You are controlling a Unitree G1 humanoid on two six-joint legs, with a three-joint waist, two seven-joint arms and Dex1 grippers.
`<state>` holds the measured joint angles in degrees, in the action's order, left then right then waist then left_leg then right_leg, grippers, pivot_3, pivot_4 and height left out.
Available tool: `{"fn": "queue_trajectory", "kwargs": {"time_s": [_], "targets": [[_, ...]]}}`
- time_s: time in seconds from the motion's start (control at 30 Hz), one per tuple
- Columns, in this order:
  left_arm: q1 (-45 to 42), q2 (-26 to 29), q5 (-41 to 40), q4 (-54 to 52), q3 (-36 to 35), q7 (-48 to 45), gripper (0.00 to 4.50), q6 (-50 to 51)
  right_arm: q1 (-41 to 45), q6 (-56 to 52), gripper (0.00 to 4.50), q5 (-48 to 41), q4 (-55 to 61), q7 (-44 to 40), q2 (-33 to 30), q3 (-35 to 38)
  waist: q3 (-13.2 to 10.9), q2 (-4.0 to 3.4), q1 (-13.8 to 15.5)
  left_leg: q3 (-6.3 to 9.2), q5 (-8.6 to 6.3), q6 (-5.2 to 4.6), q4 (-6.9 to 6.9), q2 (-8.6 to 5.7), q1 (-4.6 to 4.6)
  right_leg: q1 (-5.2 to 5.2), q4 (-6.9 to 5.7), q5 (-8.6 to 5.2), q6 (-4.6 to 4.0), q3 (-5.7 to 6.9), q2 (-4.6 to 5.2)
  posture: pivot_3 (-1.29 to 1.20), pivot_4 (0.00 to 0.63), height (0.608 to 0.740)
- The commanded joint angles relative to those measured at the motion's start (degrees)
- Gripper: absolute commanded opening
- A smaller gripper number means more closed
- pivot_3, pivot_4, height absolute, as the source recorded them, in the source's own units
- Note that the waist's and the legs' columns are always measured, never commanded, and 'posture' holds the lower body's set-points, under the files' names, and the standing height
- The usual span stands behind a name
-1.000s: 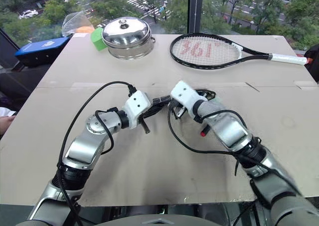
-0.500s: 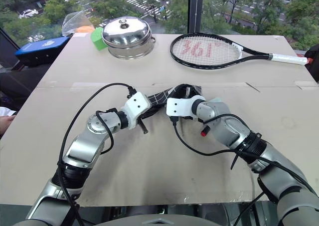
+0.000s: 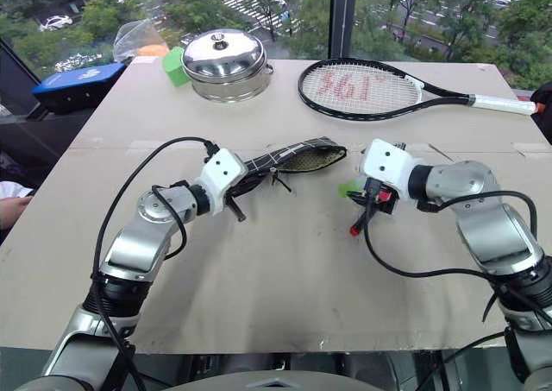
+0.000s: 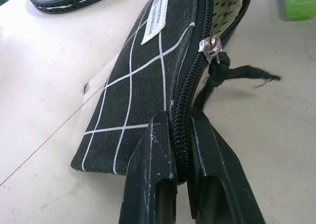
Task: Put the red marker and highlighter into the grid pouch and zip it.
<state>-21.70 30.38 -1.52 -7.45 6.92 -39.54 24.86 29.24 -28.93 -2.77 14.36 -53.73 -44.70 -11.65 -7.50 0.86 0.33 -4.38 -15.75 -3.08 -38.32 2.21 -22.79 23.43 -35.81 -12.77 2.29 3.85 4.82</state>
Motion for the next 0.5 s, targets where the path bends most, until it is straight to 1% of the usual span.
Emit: {"fn": "queue_trajectory", "kwargs": {"time_s": [0.03, 0.1, 0.17, 0.23, 0.33, 0.4, 0.43, 0.47, 0.5], "targets": [[0.01, 0.53, -0.96, -1.34, -1.83, 0.32, 0.00, -0.99, 5.92, 9.90, 4.41, 2.30, -12.18, -4.95, 0.15, -3.42, -0.03, 0.00, -0.18, -0.03, 0.00, 0.00, 0.00, -0.01, 0.02, 0.00, -0.01, 0.00, 0.00, -0.03, 0.00, 0.00, 0.150, 0.740], [0.23, 0.60, -1.15, -1.75, -2.03, 0.42, 0.00, -1.01, 10.57, 15.83, 4.41, 4.41, -21.71, -7.43, 1.54, -6.27, -0.05, 0.01, -0.43, -0.06, 0.01, 0.00, 0.00, -0.03, 0.02, 0.01, -0.01, 0.10, 0.17, -0.06, -0.03, 0.00, 0.150, 0.740], [0.87, 0.70, -1.28, -2.81, -2.25, 0.66, 0.00, -0.78, 16.96, 22.99, 4.41, 7.24, -35.13, -11.38, 3.92, -10.04, -0.06, 0.01, -0.83, -0.08, 0.03, 0.04, 0.00, -0.05, 0.04, 0.01, -0.01, 0.13, 0.22, -0.08, -0.08, 0.00, 0.150, 0.740], [1.60, 0.77, -1.36, -3.99, -2.47, 0.85, 0.00, -0.38, 21.67, 27.98, 4.41, 8.99, -45.50, -13.67, 6.32, -11.96, -0.06, 0.02, -1.00, -0.08, 0.07, 0.11, 0.01, -0.03, 0.02, 0.02, 0.00, 0.13, 0.22, -0.09, -0.14, 0.00, 0.150, 0.740], [3.01, 0.89, -1.51, -6.40, -2.65, 1.35, 0.00, 0.62, 28.51, 32.78, 4.41, 11.36, -61.30, -16.74, 10.99, -13.86, -0.07, 0.04, -1.09, -0.09, 0.17, 0.28, 0.04, 0.01, 0.02, 0.02, 0.00, 0.13, 0.22, -0.09, -0.16, 0.00, 0.150, 0.740], [3.60, 0.81, -1.48, -7.73, -2.57, 1.75, 0.00, 1.33, 31.01, 34.99, 4.41, 12.34, -67.68, -17.96, 12.87, -14.00, -0.08, 0.03, -1.02, -0.08, 0.17, 0.29, 0.08, 0.03, 0.00, 0.02, 0.00, 0.13, 0.22, -0.08, -0.14, 0.00, 0.150, 0.740], [3.81, 0.74, -1.42, -8.47, -2.55, 2.01, 0.00, 1.86, 32.14, 35.78, 3.89, 12.61, -70.62, -18.93, 13.86, -13.90, -0.07, 0.04, -1.06, -0.10, 0.17, 0.29, 0.07, 0.06, 0.01, 0.02, 0.00, 0.13, 0.22, -0.09, -0.13, 0.00, 0.150, 0.740], [3.99, 0.66, -1.33, -9.35, -2.57, 2.39, 0.00, 2.51, 33.20, 36.28, 3.58, 12.88, -73.31, -19.45, 14.75, -13.66, -0.07, 0.04, -1.09, -0.10, 0.17, 0.30, 0.07, 0.10, 0.01, 0.01, 0.00, 0.13, 0.22, -0.09, -0.12, 0.00, 0.150, 0.740], [4.16, 0.57, -1.32, -10.34, -2.66, 2.79, 0.00, 3.32, 34.17, 36.68, 3.08, 13.22, -75.59, -19.85, 15.41, -13.44, -0.07, 0.04, -1.11, -0.11, 0.17, 0.30, 0.06, 0.09, 0.01, 0.01, 0.00, 0.13, 0.22, -0.09, -0.11, 0.00, 0.150, 0.740]]}}
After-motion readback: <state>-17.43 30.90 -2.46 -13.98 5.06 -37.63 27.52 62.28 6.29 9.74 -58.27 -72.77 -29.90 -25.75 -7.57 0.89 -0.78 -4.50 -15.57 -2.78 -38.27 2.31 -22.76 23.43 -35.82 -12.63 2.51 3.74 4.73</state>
